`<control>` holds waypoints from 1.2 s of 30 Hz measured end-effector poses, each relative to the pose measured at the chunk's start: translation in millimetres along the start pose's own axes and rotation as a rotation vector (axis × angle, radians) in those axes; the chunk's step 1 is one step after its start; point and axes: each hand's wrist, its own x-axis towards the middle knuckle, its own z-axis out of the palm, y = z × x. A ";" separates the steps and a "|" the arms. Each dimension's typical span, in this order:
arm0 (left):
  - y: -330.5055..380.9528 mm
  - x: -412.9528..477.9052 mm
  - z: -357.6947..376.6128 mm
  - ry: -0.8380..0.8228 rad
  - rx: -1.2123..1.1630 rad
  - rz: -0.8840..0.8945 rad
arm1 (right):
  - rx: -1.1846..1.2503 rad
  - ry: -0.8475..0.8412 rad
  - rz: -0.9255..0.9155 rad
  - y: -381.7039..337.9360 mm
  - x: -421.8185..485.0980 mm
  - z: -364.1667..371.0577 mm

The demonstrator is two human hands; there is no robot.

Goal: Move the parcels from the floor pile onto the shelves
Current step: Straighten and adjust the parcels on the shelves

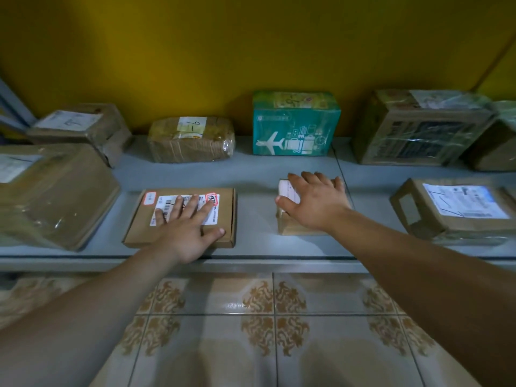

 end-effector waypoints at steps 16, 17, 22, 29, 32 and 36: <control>37.7 2.5 -0.6 0.010 -0.030 0.053 | 0.001 -0.013 0.005 14.5 -15.5 -1.0; 37.5 5.3 -3.7 0.031 -0.034 0.070 | -0.001 -0.018 0.004 14.6 -12.8 -4.1; 38.1 26.3 -21.3 0.099 0.009 0.049 | 0.055 0.066 0.016 17.5 15.0 -32.0; 25.4 38.9 -0.5 0.042 0.077 0.071 | 0.121 0.203 0.061 21.2 78.2 -63.4; 24.7 39.2 -0.8 0.031 0.082 0.087 | 0.126 0.252 0.052 23.3 111.3 -63.5; 24.6 40.3 0.8 0.041 0.062 0.072 | 0.076 0.249 0.067 20.8 151.4 -66.2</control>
